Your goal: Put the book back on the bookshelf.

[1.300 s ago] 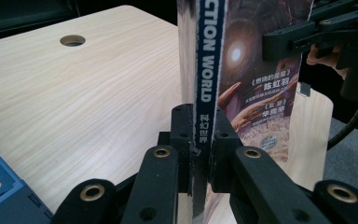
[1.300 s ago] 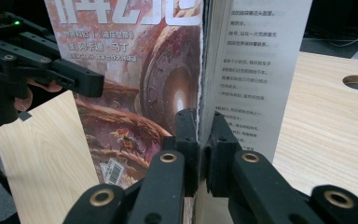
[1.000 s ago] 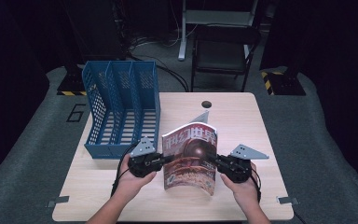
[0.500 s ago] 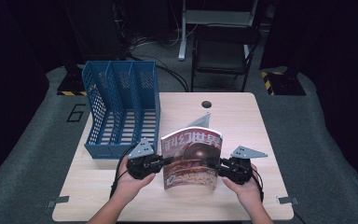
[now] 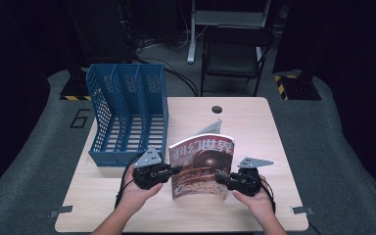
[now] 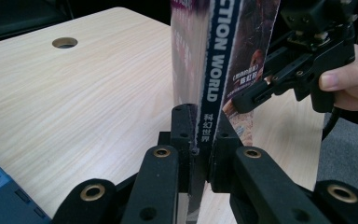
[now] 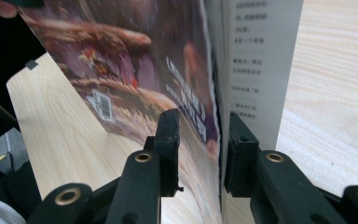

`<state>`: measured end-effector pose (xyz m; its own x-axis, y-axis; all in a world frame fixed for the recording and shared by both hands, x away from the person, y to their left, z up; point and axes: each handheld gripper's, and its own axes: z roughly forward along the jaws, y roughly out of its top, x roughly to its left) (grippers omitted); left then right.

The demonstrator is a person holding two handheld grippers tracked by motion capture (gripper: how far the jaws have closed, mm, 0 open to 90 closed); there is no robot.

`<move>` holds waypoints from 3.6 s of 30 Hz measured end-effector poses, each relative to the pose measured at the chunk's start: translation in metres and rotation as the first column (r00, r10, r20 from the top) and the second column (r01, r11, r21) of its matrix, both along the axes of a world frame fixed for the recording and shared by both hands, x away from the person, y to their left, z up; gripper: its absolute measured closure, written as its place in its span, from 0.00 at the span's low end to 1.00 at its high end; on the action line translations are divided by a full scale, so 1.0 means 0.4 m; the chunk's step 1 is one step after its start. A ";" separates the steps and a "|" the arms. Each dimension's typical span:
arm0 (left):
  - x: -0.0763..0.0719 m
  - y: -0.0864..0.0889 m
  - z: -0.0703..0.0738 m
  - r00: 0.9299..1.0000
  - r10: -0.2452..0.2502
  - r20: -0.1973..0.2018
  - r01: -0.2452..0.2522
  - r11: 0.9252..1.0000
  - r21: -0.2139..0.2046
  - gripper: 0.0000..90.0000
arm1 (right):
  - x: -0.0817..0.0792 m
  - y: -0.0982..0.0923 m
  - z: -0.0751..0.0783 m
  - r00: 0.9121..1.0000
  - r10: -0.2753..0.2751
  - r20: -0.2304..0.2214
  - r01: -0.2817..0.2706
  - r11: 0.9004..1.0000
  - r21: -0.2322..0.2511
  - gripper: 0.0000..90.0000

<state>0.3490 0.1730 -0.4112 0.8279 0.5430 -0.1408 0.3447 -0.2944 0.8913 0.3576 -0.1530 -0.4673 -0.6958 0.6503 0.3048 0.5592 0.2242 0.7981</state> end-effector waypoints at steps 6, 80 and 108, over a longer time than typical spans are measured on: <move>-0.003 0.000 0.003 1.000 -0.015 -0.003 0.015 1.000 0.007 0.93 | -0.001 0.011 -0.011 1.000 0.012 -0.010 -0.012 0.999 -0.044 0.81; -0.048 0.007 0.011 0.992 -0.124 0.034 0.121 0.990 0.069 0.92 | 0.022 0.059 -0.035 0.985 -0.105 0.140 0.113 0.992 -0.053 0.62; -0.043 0.007 0.014 0.992 -0.127 0.001 0.126 0.990 0.057 0.91 | 0.036 -0.007 -0.027 0.976 -0.167 0.141 0.170 0.985 -0.013 0.68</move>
